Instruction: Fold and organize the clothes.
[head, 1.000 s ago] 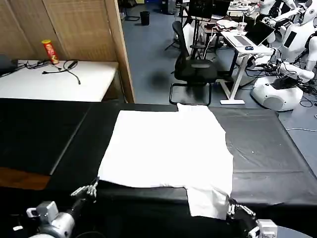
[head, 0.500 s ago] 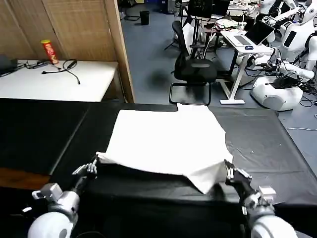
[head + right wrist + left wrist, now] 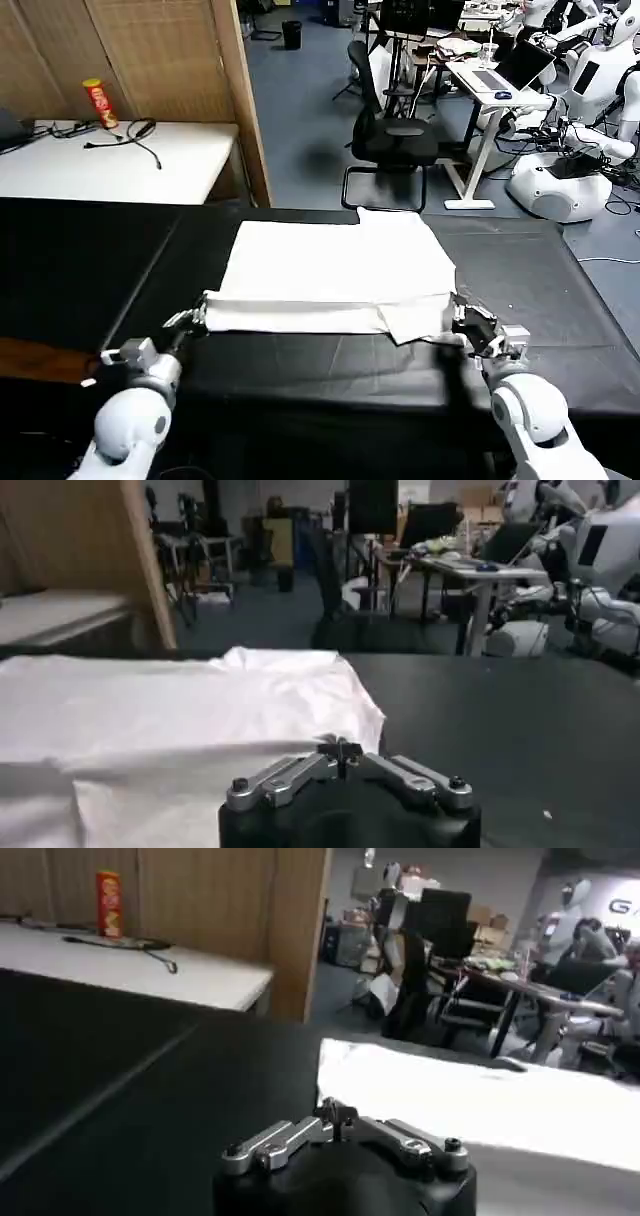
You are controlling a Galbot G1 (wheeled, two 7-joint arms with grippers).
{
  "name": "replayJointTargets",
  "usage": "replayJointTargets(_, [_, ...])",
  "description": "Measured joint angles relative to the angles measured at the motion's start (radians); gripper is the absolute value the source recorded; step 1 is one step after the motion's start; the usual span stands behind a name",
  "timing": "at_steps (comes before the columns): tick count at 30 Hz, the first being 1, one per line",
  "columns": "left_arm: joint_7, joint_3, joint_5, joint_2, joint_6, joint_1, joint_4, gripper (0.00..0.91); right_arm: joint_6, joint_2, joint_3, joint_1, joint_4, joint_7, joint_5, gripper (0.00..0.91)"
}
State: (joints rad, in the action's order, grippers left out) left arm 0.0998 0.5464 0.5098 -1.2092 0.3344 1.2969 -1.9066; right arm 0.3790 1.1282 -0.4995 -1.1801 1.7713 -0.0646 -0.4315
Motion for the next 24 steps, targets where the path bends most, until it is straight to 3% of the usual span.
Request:
replayJointTargets(6, [-0.015, -0.036, -0.002, 0.040, 0.003, -0.073, 0.075, 0.000, -0.047, -0.014, 0.036, 0.067, -0.074, 0.027, -0.005, 0.000])
replayJointTargets(7, [-0.016, -0.040, -0.001, 0.045, 0.004, -0.081, 0.083, 0.000, -0.051, -0.016, 0.039, 0.075, -0.081, 0.035, -0.012, 0.107])
replayJointTargets(8, [-0.016, -0.044, 0.000, 0.050, 0.004, -0.091, 0.091, 0.829, -0.053, -0.018, 0.040, 0.080, -0.085, 0.038, -0.019, 0.829])
replayJointTargets(9, [-0.016, -0.047, 0.002, 0.052, 0.004, -0.100, 0.099, 0.878, -0.053, -0.020, 0.039, 0.082, -0.086, 0.045, -0.028, 0.878])
replayJointTargets(17, [-0.016, -0.045, 0.003, 0.057, 0.021, -0.117, 0.114, 0.878, 0.011, -0.049, -0.004, -0.011, 0.024, 0.065, -0.038, 0.878])
replayJointTargets(24, [-0.036, -0.022, 0.013, 0.081, 0.030, -0.054, 0.082, 0.878, 0.018, -0.068, -0.061, -0.165, 0.169, 0.065, -0.029, 0.878])
